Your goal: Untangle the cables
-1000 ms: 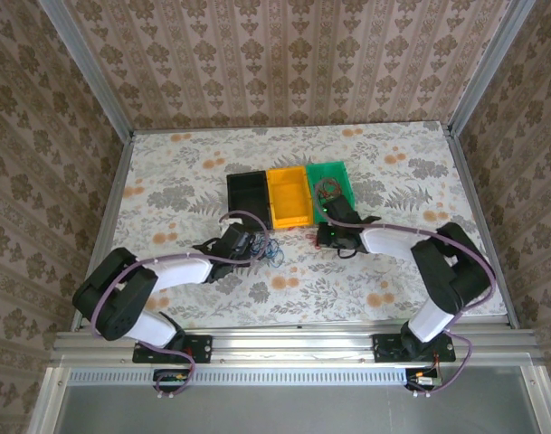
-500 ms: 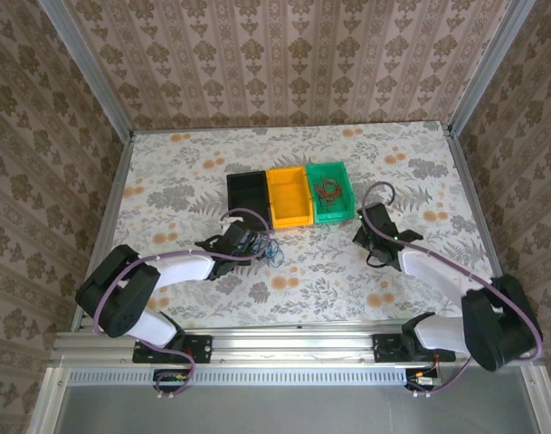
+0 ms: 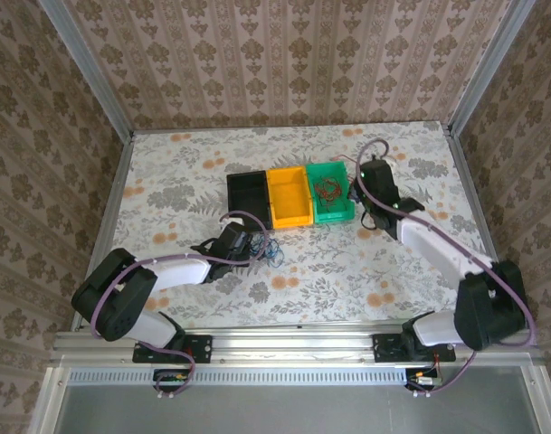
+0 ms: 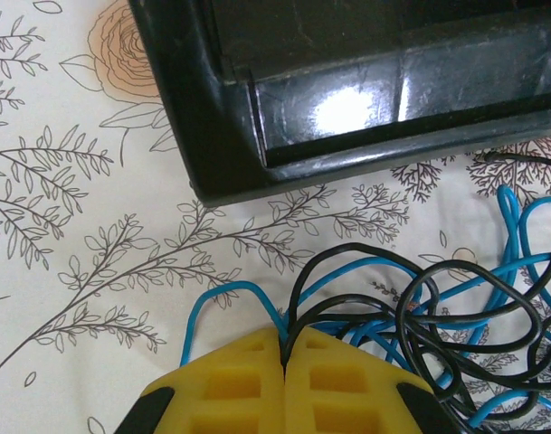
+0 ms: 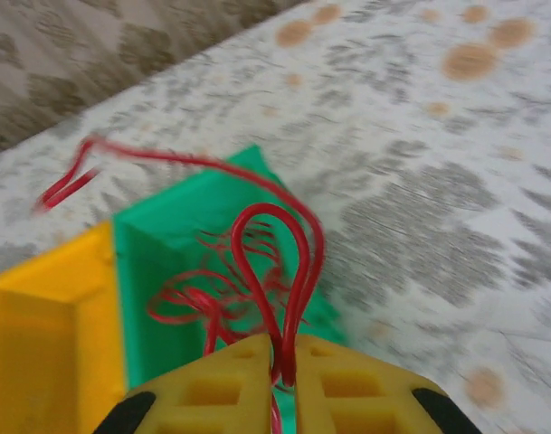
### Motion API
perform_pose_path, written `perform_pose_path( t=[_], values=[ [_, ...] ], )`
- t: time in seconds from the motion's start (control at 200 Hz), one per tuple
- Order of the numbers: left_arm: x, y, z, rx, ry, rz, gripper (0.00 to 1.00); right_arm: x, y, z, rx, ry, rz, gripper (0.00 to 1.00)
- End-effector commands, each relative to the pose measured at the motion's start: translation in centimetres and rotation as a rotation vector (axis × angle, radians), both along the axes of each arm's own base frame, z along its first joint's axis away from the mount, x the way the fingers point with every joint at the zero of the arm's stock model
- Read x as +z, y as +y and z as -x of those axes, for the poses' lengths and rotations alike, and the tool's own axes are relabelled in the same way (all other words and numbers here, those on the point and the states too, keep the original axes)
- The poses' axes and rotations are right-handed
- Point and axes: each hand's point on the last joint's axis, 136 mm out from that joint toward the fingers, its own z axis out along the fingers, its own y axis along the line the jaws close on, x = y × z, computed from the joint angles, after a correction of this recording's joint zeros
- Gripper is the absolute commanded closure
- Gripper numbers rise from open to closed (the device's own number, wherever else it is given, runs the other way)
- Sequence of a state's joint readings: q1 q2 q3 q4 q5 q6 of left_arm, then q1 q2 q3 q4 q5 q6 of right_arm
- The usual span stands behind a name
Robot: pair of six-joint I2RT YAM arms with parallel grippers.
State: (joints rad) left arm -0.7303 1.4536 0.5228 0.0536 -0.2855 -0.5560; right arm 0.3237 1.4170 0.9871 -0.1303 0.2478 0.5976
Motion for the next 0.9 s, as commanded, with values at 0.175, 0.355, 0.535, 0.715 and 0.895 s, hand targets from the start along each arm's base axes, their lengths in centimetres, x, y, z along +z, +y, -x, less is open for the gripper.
perform_pose_path(
  t=[0.175,0.355,0.535,0.715,0.895],
  values=[
    [-1.4,0.1,1.8,-0.057,0.067,-0.005,1.00,-2.2,4.3,-0.8,0.177,0.063,-0.093,0.59],
    [-1.7,0.1,1.8,-0.059,0.072,-0.008,1.00,-5.1,10.0,3.9,0.426,0.116,-0.105,0.59],
    [-2.0,-0.2,1.7,-0.063,0.083,-0.008,1.00,-8.8,17.4,9.6,0.763,0.236,-0.085,0.59],
    [-2.0,-0.1,1.7,-0.060,0.082,-0.010,1.00,-10.3,21.3,12.0,0.940,0.286,-0.055,0.60],
    [-1.9,0.0,1.8,-0.060,0.081,-0.011,1.00,-10.6,23.0,11.2,0.979,0.292,-0.059,0.63]
  ],
)
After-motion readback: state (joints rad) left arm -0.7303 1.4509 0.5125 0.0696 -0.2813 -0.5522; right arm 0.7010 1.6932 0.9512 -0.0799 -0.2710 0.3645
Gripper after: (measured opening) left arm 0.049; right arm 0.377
